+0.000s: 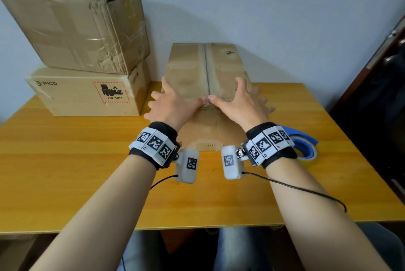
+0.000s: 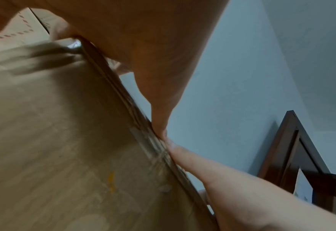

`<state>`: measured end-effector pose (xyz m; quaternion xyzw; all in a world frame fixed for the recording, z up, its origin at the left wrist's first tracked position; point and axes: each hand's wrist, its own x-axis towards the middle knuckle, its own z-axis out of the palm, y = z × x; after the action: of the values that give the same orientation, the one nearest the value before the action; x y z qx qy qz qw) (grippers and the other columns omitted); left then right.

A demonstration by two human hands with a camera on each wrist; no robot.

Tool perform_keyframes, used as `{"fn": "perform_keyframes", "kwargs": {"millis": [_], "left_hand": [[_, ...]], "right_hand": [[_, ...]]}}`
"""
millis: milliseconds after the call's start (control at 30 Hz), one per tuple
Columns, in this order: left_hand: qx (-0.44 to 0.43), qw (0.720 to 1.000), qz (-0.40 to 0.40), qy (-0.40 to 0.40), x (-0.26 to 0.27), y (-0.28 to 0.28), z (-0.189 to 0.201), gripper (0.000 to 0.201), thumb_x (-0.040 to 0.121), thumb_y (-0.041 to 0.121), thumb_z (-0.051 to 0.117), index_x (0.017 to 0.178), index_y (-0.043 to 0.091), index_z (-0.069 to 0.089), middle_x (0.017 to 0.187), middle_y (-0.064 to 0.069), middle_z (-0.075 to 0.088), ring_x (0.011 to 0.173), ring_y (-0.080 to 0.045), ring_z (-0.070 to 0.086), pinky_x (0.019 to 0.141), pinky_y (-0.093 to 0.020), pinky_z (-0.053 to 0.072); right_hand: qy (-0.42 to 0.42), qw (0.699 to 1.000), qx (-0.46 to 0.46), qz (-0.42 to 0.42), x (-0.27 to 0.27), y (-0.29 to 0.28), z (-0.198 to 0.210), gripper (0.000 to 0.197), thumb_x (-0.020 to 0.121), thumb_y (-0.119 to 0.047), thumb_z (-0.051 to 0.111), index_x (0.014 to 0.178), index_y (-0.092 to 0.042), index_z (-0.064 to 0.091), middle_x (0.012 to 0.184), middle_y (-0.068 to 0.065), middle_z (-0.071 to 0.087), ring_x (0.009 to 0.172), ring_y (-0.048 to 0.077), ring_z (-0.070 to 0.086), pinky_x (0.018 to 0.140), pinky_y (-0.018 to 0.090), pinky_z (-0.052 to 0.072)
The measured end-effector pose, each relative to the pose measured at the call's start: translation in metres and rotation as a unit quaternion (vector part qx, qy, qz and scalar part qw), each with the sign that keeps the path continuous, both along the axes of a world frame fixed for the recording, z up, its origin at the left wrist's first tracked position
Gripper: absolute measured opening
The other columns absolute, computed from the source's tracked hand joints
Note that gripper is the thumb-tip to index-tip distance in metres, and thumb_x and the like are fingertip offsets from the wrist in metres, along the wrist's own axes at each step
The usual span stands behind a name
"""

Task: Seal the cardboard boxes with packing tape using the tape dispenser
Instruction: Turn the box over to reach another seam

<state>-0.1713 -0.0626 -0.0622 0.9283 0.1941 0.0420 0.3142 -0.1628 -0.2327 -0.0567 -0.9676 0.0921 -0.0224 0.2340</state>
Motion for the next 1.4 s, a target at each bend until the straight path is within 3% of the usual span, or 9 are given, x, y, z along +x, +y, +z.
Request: {"fn": "perform_keyframes", "kwargs": {"millis": [167,300,367,567,767,900,1100,1267,1400], "left_hand": [[-0.033,0.999,-0.005,-0.023,0.006,0.012,-0.004,0.14,0.054,0.084,0.073,0.159,0.021,0.004,0.155,-0.02,0.028,0.137,-0.042,0.039,0.108,-0.059,0.039],[-0.06,0.997,-0.007,-0.049,0.006,0.016,-0.008,0.134,0.051,0.084,0.071,0.156,0.017,0.021,0.148,-0.015,0.036,0.132,-0.039,0.045,0.107,-0.054,0.042],[-0.068,0.995,-0.007,-0.068,0.005,0.018,-0.012,0.124,0.054,0.083,0.069,0.152,0.018,0.03,0.143,-0.012,0.04,0.128,-0.037,0.048,0.107,-0.052,0.043],[-0.13,0.98,0.004,-0.15,0.008,0.032,-0.022,0.097,0.078,0.058,0.075,0.154,0.015,0.031,0.147,-0.01,0.047,0.131,-0.026,0.049,0.107,-0.041,0.044],[-0.158,0.972,0.027,-0.175,0.011,0.041,-0.03,0.091,0.078,0.059,0.074,0.15,0.014,0.042,0.135,-0.006,0.059,0.124,-0.021,0.056,0.104,-0.042,0.048],[-0.217,0.956,0.033,-0.192,0.012,0.047,-0.035,0.09,0.072,0.063,0.076,0.144,0.016,0.052,0.126,-0.004,0.066,0.114,-0.015,0.063,0.101,-0.037,0.05],[-0.268,0.94,0.036,-0.209,0.011,0.051,-0.041,0.084,0.068,0.061,0.077,0.137,0.016,0.059,0.113,0.004,0.073,0.105,-0.007,0.066,0.1,-0.034,0.052],[-0.281,0.935,0.036,-0.213,0.013,0.055,-0.041,0.075,0.069,0.057,0.079,0.13,0.015,0.065,0.105,0.011,0.074,0.103,-0.005,0.067,0.1,-0.035,0.052],[-0.287,0.932,0.042,-0.218,0.015,0.056,-0.041,0.07,0.066,0.059,0.078,0.123,0.019,0.071,0.1,0.013,0.074,0.101,-0.006,0.068,0.099,-0.036,0.053]], "right_hand": [[-0.032,0.994,0.107,0.008,0.003,-0.007,-0.005,0.093,0.064,-0.081,0.068,0.142,-0.045,0.033,0.141,0.007,0.035,0.129,0.04,0.036,0.098,0.051,0.044],[-0.065,0.987,0.149,0.003,0.003,-0.012,-0.01,0.085,0.065,-0.076,0.072,0.136,-0.046,0.038,0.134,0.001,0.037,0.125,0.034,0.037,0.083,0.036,0.04],[-0.076,0.986,0.151,0.003,0.001,-0.013,-0.014,0.078,0.066,-0.076,0.07,0.133,-0.048,0.041,0.133,-0.001,0.038,0.123,0.034,0.039,0.086,0.036,0.041],[-0.101,0.976,0.195,-0.001,-0.003,-0.018,-0.019,0.061,0.076,-0.063,0.07,0.131,-0.046,0.047,0.136,-0.003,0.04,0.128,0.032,0.037,0.085,0.033,0.035],[-0.128,0.961,0.243,-0.01,0.0,-0.027,-0.025,0.058,0.08,-0.057,0.072,0.131,-0.042,0.048,0.145,-0.006,0.043,0.135,0.027,0.038,0.092,0.033,0.035],[-0.156,0.944,0.289,-0.003,0.003,-0.037,-0.032,0.057,0.082,-0.05,0.074,0.132,-0.035,0.051,0.143,-0.012,0.049,0.134,0.012,0.044,0.107,0.033,0.038],[-0.189,0.909,0.372,-0.013,0.002,-0.051,-0.04,0.043,0.087,-0.036,0.074,0.127,-0.028,0.058,0.117,-0.022,0.061,0.109,-0.009,0.057,0.094,0.021,0.047],[-0.203,0.905,0.374,-0.02,0.006,-0.055,-0.045,0.035,0.092,-0.031,0.067,0.126,-0.026,0.062,0.12,-0.016,0.066,0.113,-0.004,0.059,0.097,0.022,0.049],[-0.219,0.907,0.359,-0.028,0.01,-0.055,-0.046,0.029,0.094,-0.029,0.063,0.123,-0.024,0.065,0.113,-0.013,0.069,0.103,-0.007,0.062,0.088,0.017,0.05]]}}
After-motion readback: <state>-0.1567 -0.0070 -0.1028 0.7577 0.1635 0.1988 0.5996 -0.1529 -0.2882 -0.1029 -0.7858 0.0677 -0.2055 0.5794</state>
